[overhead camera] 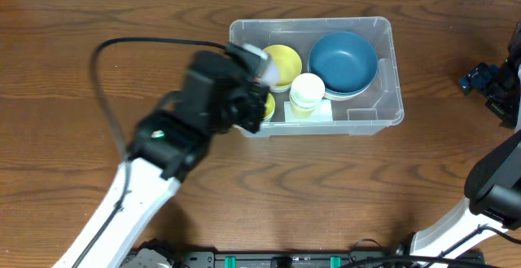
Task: Pack container
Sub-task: 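Carry the pink cup into the bin and stack it on the yellow cup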
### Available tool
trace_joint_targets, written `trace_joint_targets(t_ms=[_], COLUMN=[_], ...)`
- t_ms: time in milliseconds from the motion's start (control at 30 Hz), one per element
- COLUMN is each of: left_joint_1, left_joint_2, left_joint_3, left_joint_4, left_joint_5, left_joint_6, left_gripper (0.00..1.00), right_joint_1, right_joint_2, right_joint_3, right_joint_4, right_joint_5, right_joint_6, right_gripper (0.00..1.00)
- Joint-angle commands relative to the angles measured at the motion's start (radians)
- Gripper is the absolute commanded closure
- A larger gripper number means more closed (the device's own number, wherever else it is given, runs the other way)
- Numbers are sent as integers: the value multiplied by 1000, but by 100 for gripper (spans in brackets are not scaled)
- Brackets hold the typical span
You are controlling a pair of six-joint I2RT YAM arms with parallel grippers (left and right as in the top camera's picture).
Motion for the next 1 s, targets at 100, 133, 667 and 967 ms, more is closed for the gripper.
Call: trace_joint_targets(t_ms=[100,133,667,967], left_joint_1=[-37,-36,-34,-34], left_joint_2=[109,124,230,230], left_joint_3=[6,6,6,9], left_joint_4=[-1,-5,-122,-124], left_joint_5=[-207,-214,-230,-203], left_joint_6=[61,60,56,53], left_gripper=[94,94,94,94], right_joint_1=[1,1,1,1], right_joint_2=[-5,-5,-5,-5], right_joint_3=[-4,-4,-4,-4], right_joint_4=[0,0,0,0], right_joint_5=[14,14,14,14], right_joint_6=[18,18,18,18], right_gripper=[1,1,1,1])
